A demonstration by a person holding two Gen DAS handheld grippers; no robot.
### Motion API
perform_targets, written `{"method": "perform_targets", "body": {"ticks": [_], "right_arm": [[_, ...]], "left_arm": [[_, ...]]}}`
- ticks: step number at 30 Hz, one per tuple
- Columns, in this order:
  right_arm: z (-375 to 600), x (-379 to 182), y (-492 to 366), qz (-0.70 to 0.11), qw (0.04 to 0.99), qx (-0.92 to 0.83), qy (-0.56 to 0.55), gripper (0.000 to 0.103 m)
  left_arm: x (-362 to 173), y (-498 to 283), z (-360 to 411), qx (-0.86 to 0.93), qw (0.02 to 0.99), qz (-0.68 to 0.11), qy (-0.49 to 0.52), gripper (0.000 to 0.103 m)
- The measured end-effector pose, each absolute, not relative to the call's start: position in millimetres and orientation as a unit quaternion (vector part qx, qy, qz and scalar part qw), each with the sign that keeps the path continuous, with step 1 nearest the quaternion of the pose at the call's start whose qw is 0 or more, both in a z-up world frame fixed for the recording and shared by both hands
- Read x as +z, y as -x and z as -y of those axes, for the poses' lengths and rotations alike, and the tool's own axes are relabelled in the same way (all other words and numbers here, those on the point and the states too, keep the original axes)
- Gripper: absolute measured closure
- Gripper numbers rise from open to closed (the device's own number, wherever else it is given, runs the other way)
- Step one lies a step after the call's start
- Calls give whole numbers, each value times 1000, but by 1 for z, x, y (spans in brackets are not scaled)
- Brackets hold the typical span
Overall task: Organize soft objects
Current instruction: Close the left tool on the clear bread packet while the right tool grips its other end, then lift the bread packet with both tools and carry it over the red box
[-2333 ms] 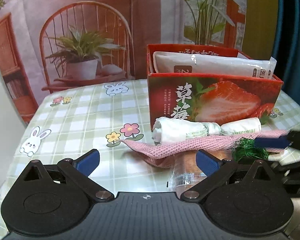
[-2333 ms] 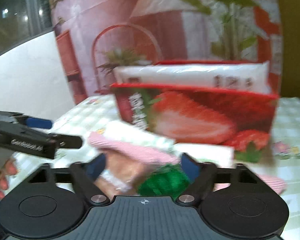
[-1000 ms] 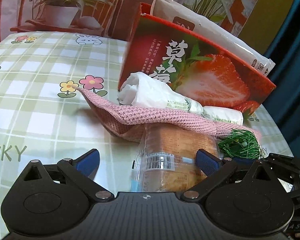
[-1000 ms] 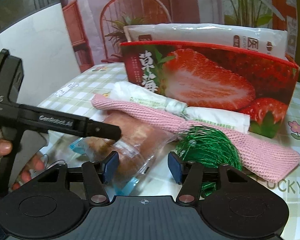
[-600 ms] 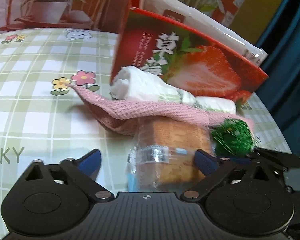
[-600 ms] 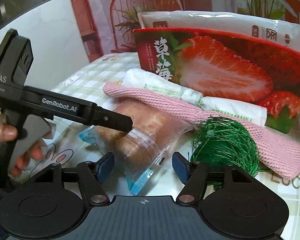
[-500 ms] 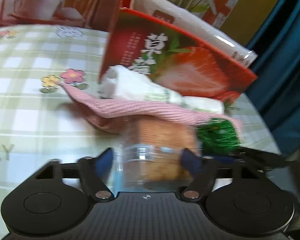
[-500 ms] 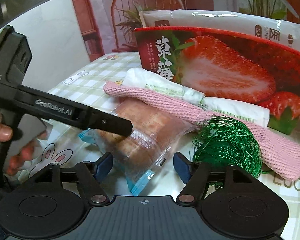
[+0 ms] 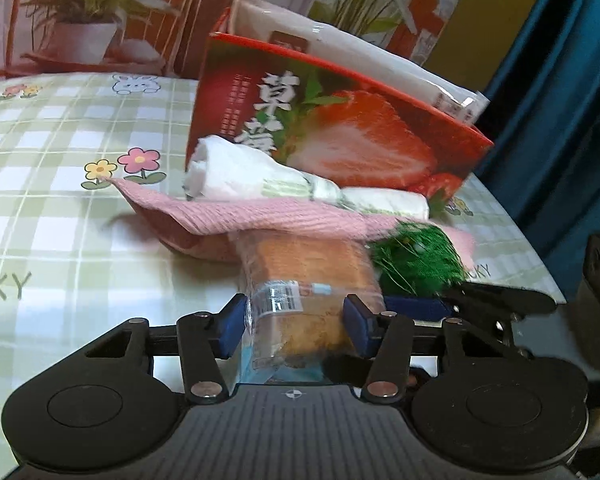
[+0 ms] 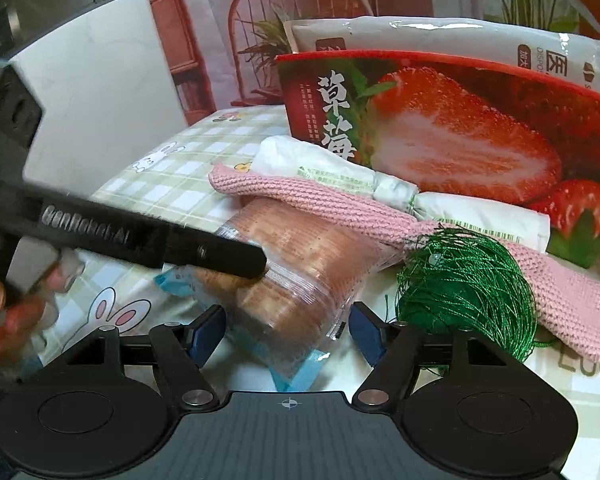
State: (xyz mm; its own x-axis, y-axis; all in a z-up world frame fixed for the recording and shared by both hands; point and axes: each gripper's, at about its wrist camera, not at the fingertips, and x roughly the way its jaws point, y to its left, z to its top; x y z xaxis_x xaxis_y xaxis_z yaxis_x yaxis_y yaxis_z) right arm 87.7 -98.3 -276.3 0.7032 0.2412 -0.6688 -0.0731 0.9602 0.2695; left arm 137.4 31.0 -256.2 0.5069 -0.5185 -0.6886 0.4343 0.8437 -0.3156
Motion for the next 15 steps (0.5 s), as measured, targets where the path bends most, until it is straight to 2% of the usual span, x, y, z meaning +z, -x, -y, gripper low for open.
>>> {"method": "perform_targets", "body": {"ticks": [8, 15], "right_arm": [[95, -267, -73, -365, 918, 105, -110, 42], [89, -240, -63, -315, 940, 112, -71, 43]], "left_arm": [[-244, -114, -34, -276, 873, -398, 55, 52], [-219, -105, -38, -283, 886, -363, 61, 52]]}}
